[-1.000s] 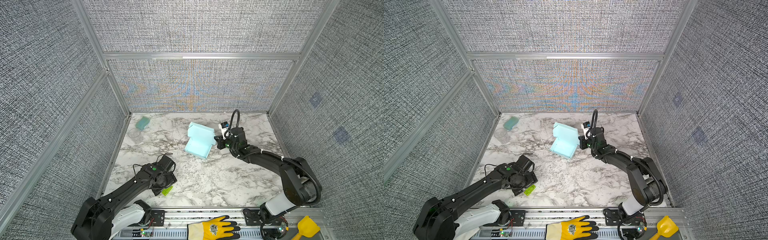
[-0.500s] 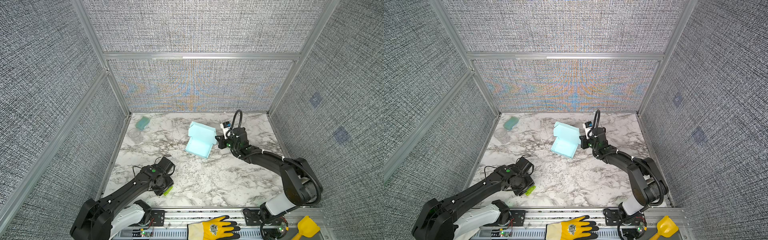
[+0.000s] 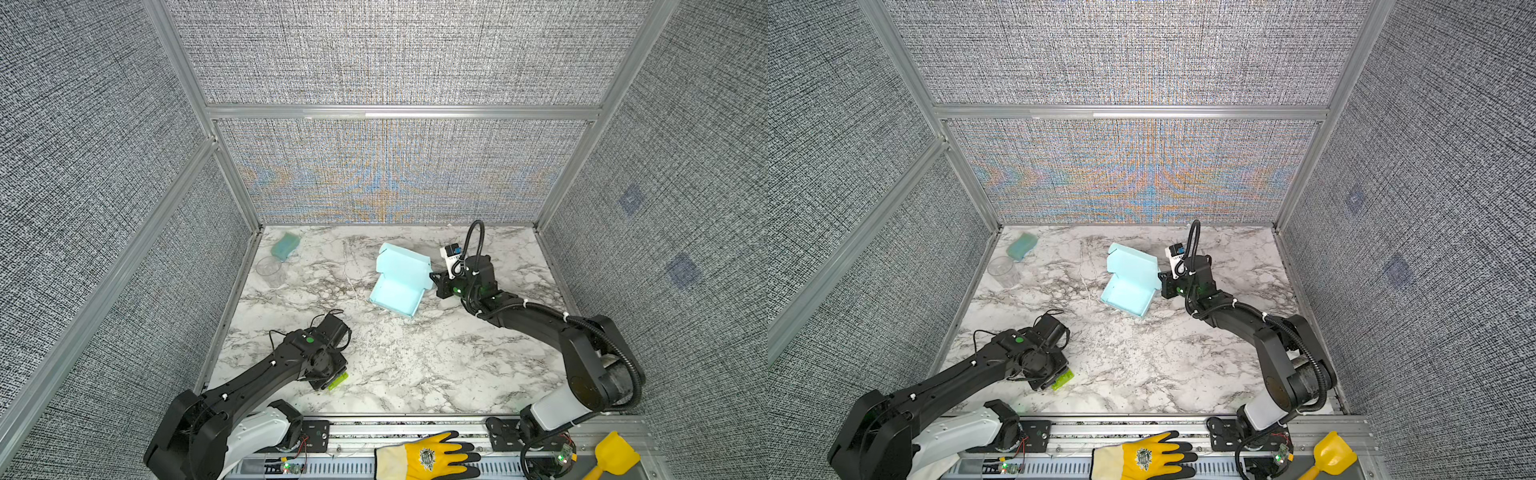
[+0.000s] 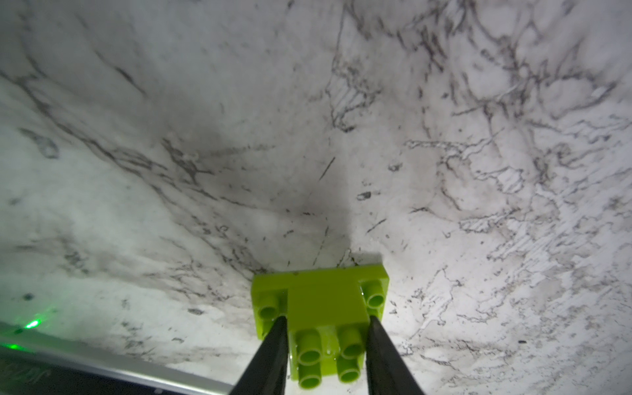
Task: Fold the paper box
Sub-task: 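Carry the green brick over the box and drop it inside with the left gripper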
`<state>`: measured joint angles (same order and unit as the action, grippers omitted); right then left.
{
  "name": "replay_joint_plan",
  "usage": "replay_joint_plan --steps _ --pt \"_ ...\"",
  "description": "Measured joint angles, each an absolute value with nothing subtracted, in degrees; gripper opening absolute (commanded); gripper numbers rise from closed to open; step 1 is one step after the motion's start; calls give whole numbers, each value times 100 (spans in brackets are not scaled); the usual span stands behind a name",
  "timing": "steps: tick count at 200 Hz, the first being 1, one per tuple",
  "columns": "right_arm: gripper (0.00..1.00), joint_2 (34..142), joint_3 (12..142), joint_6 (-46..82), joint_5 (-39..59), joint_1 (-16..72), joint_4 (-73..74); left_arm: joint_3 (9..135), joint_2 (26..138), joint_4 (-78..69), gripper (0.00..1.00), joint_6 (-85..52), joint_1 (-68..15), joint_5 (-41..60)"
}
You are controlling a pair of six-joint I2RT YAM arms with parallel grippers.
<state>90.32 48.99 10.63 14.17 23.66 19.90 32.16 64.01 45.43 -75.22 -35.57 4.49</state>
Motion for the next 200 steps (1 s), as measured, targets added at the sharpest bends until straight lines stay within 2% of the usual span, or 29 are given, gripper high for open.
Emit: replay_joint_plan --steps 14,40,118,200 --pt "0 9041 4899 1063 1435 2366 1988 3234 6438 4545 37 -7491 -3557 447" --pt "0 9052 4901 1063 1490 2366 1990 3282 6486 4582 29 -7380 -3559 423" --pt "0 9074 4923 1063 1568 2366 1994 4248 6665 4838 28 -6772 -3562 -156" --pt "0 9155 4932 1066 1649 2366 1986 6318 8324 4464 28 -5393 -3778 -561"
